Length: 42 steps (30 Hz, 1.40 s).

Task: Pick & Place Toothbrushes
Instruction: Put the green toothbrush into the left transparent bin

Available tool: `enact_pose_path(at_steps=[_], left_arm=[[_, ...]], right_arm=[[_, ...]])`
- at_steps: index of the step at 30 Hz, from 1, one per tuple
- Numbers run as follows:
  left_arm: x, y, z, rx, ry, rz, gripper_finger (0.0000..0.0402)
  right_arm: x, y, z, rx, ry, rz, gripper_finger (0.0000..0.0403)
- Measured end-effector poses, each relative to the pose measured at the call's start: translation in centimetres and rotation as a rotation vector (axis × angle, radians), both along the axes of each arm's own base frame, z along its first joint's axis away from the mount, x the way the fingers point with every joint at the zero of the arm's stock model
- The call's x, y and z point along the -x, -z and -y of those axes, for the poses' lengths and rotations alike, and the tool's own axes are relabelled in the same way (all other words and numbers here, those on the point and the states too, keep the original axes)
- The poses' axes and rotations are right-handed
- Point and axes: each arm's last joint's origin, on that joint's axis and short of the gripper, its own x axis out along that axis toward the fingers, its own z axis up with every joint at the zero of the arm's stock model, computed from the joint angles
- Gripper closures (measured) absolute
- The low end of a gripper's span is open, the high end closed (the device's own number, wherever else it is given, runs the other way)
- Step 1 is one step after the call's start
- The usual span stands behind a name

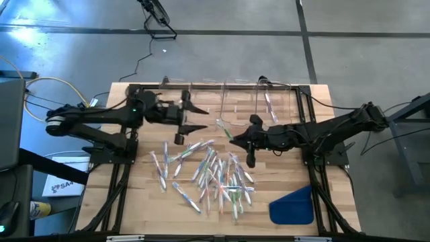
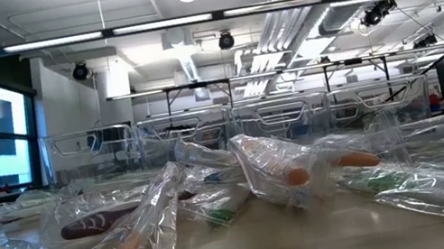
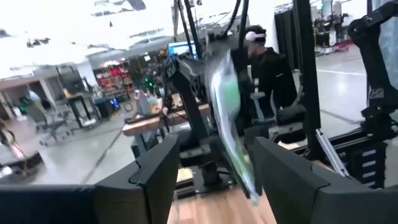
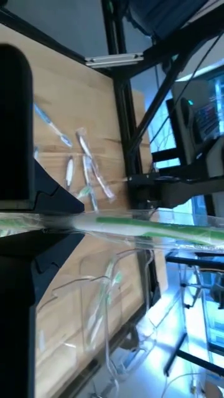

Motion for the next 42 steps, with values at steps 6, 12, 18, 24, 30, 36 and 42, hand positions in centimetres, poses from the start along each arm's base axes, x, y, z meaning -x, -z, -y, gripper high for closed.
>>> enact_pose_path(at_steps=[6, 12, 18, 24, 30, 36, 42], left_arm=[[-2.3, 1.3, -0.2, 0.094, 0.025, 0.0, 0.0199], [-3.2, 1.2, -0.3, 0.138, 0.072, 0.084, 0.0199], [-3.9, 1.8, -0.3, 0.141, 0.081, 0.077, 0.0199], [-4.9, 2.5, -0.4, 0.159, 0.114, 0.108, 0.0199], [-5.3, 2.9, -0.4, 0.174, 0.137, 0.1, 0.0199], [-5.3, 3.0, -0.4, 0.175, 0.136, 0.088, 0.0199], [-5.4, 3.1, -0.4, 0.176, 0.134, 0.079, 0.0201]], right_arm=[[-0.1, -0.2, 0.0, 0.021, -0.004, 0.018, 0.0385], [-0.1, -0.2, 0.0, 0.02, -0.007, 0.018, 0.0385], [-0.3, 0.0, -0.1, 0.024, -0.004, 0.011, 0.0385], [-0.8, 0.8, 0.0, 0.03, 0.002, -0.018, 0.0385], [-1.5, 1.5, 0.2, 0.031, 0.014, -0.039, 0.0385], [-1.6, 1.4, 0.5, 0.03, 0.03, -0.028, 0.0385], [-1.6, 1.2, 0.4, 0.031, 0.03, -0.007, 0.0385]])
